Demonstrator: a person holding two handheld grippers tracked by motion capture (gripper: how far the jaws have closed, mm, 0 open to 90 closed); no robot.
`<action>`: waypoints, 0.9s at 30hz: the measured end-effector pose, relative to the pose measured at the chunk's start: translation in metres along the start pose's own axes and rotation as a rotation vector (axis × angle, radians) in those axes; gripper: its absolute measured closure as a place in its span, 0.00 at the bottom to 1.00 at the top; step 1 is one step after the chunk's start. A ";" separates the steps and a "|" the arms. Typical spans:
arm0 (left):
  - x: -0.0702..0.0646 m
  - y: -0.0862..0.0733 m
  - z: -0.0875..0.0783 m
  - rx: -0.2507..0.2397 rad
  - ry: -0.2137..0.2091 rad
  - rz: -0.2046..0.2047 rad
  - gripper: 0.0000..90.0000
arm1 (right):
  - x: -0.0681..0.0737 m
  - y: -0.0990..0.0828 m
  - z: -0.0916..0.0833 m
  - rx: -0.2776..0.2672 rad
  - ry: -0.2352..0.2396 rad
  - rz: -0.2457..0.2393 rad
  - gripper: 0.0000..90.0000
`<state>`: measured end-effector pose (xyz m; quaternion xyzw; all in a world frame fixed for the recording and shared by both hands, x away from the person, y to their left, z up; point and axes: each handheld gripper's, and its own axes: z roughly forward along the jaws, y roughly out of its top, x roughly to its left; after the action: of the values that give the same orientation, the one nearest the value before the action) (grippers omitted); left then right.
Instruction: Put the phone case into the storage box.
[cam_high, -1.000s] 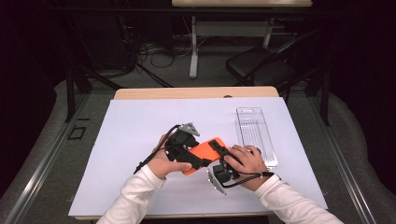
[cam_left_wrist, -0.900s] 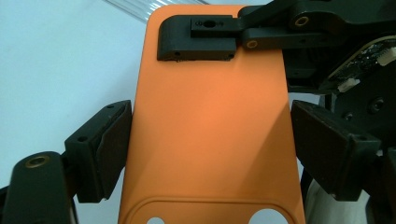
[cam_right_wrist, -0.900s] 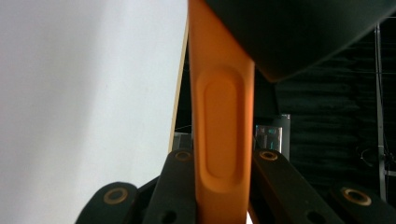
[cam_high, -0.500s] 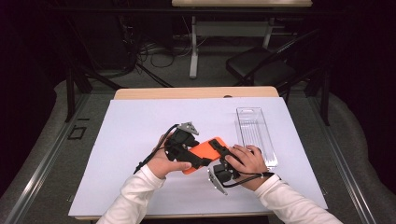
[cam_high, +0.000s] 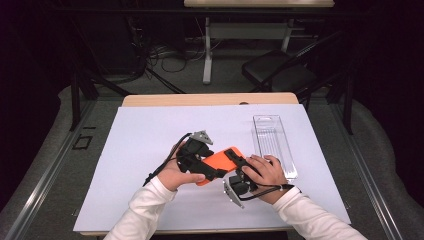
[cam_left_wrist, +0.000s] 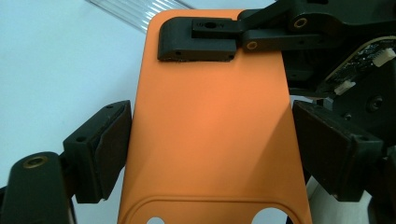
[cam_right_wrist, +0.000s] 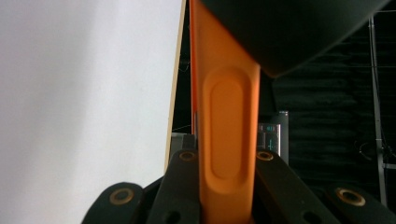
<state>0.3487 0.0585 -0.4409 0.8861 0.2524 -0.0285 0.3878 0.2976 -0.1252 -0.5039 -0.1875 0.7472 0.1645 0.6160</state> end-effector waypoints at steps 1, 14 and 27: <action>0.000 0.000 0.000 0.000 0.000 -0.001 0.17 | 0.000 0.000 0.000 -0.001 0.000 0.001 0.98; -0.001 0.000 -0.001 -0.001 0.007 0.002 0.15 | -0.001 -0.001 0.001 -0.009 0.010 0.022 0.98; -0.001 0.000 -0.007 -0.015 0.027 0.004 0.09 | 0.000 -0.005 0.001 0.007 0.027 0.027 0.97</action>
<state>0.3471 0.0625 -0.4360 0.8839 0.2560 -0.0136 0.3911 0.3005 -0.1293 -0.5045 -0.1775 0.7584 0.1674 0.6044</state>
